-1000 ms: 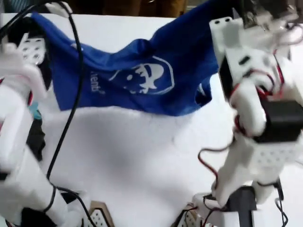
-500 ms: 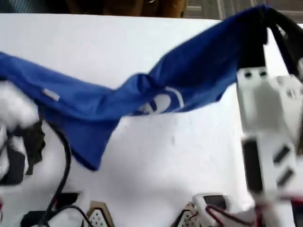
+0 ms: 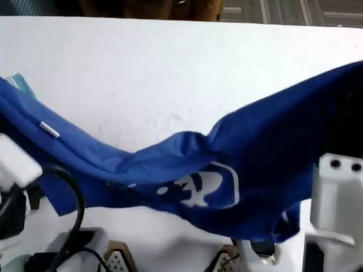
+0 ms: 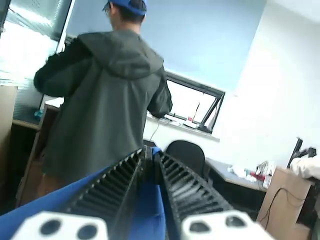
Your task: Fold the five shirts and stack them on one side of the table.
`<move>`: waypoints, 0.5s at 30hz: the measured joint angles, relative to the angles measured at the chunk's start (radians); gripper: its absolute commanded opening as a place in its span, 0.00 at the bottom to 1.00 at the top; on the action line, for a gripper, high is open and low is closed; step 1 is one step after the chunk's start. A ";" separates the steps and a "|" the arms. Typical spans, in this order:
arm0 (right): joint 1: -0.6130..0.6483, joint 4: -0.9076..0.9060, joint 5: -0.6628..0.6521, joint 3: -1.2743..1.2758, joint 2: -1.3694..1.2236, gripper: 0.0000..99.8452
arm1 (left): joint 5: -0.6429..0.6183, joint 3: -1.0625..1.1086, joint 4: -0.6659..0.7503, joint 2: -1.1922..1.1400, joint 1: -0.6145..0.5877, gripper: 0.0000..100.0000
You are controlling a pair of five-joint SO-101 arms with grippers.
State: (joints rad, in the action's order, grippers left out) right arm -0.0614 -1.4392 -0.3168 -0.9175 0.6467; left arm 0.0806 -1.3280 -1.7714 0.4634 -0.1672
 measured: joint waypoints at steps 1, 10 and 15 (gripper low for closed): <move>0.000 0.000 0.000 0.009 -0.012 0.02 | -0.002 0.026 0.000 0.002 0.000 0.03; 0.015 0.075 0.006 0.186 -0.216 0.02 | -0.101 0.525 0.152 -0.003 0.000 0.03; 0.081 0.235 0.006 0.367 -0.382 0.02 | -0.123 0.945 0.450 -0.026 0.000 0.03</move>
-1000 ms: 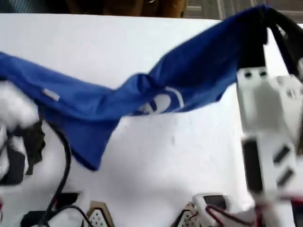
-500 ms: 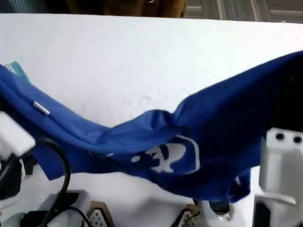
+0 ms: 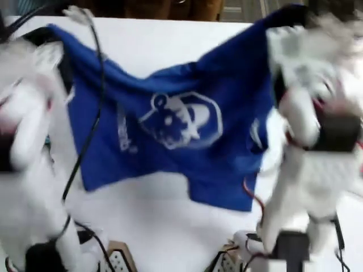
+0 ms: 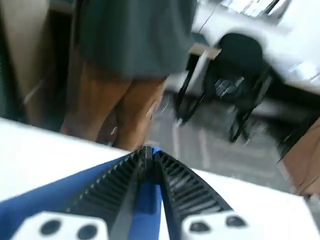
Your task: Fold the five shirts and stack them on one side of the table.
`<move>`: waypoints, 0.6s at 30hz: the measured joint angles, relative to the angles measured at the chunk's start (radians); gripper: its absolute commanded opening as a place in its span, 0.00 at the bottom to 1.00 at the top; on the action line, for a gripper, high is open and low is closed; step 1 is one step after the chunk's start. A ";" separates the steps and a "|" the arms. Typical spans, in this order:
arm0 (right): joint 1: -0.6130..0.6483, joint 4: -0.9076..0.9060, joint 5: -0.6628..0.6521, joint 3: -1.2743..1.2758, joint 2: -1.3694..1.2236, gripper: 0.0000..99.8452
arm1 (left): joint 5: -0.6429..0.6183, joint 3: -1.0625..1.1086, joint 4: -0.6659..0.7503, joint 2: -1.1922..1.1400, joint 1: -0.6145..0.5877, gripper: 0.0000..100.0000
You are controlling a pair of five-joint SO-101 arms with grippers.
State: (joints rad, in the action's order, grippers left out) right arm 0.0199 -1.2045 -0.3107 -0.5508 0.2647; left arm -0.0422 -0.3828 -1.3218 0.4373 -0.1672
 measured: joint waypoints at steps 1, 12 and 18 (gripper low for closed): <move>0.009 0.044 0.000 0.038 -0.035 0.02 | 0.000 0.097 0.078 -0.003 0.000 0.03; 0.029 0.442 0.000 0.101 -0.554 0.02 | 0.005 0.628 0.810 -0.164 0.000 0.03; 0.040 0.262 0.000 -0.144 -0.727 0.02 | 0.009 0.341 0.552 -0.416 0.000 0.03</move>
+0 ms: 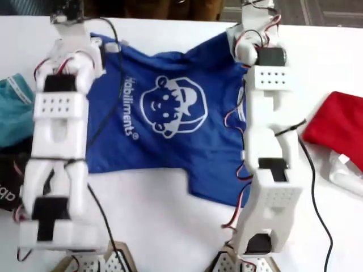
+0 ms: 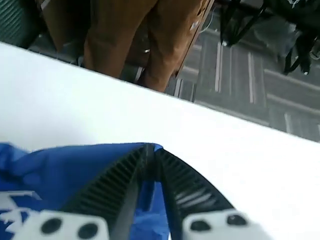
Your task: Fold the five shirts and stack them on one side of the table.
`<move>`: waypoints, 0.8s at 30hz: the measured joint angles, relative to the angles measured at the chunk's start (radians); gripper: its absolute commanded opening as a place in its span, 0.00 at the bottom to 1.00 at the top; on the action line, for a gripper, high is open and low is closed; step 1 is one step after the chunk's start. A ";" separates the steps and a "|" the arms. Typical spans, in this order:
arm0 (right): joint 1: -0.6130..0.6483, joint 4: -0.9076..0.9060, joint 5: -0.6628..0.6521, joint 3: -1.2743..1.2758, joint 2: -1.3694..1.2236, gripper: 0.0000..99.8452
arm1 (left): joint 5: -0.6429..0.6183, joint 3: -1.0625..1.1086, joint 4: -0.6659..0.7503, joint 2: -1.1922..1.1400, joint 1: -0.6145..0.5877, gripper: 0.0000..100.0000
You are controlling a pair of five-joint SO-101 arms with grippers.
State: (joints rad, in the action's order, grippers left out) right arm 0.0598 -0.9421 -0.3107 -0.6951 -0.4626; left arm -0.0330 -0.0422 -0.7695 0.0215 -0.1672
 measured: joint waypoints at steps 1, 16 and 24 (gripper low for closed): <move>0.000 -0.049 0.000 -0.040 -0.014 0.02 | 0.000 -0.060 -0.064 -0.040 0.000 0.03; 0.006 -0.601 0.000 -0.313 -0.026 0.02 | 0.068 -0.677 -0.870 -0.324 0.000 0.03; 0.000 -0.807 0.077 -0.387 -0.025 0.02 | 0.143 -0.661 -1.000 -0.324 0.009 0.02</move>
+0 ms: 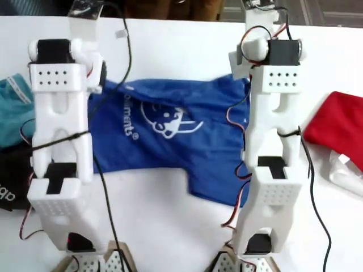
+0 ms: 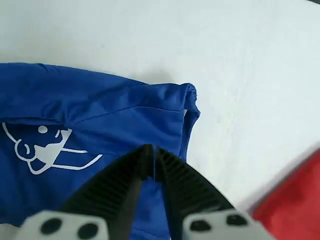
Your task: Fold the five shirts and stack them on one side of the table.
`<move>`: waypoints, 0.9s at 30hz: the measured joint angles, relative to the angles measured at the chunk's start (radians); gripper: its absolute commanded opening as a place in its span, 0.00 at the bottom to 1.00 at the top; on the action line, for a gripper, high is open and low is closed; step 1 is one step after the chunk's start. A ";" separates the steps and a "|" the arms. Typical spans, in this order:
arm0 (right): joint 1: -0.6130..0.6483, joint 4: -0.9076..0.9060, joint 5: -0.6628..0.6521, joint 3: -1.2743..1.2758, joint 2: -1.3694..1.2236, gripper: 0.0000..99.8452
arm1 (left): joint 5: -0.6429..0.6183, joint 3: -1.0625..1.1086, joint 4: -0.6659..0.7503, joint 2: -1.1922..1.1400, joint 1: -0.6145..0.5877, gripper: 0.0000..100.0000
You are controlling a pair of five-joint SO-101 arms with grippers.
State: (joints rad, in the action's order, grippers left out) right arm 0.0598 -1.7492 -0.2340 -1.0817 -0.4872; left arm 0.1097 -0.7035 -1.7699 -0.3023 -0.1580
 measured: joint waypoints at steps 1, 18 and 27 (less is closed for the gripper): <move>-0.008 0.000 0.008 0.000 0.003 0.02 | 0.017 0.032 0.000 0.006 0.000 0.02; -0.015 0.078 -0.029 0.420 -0.006 0.12 | 0.049 0.377 0.083 0.094 0.009 0.02; 0.003 0.091 -0.040 0.233 -0.245 0.13 | 0.049 0.377 0.091 0.094 0.014 0.02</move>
State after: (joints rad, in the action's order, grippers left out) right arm 0.0629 -1.6586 -0.2739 -0.8485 -0.7327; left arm 0.1588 -0.3261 -1.6794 -0.2087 -0.1442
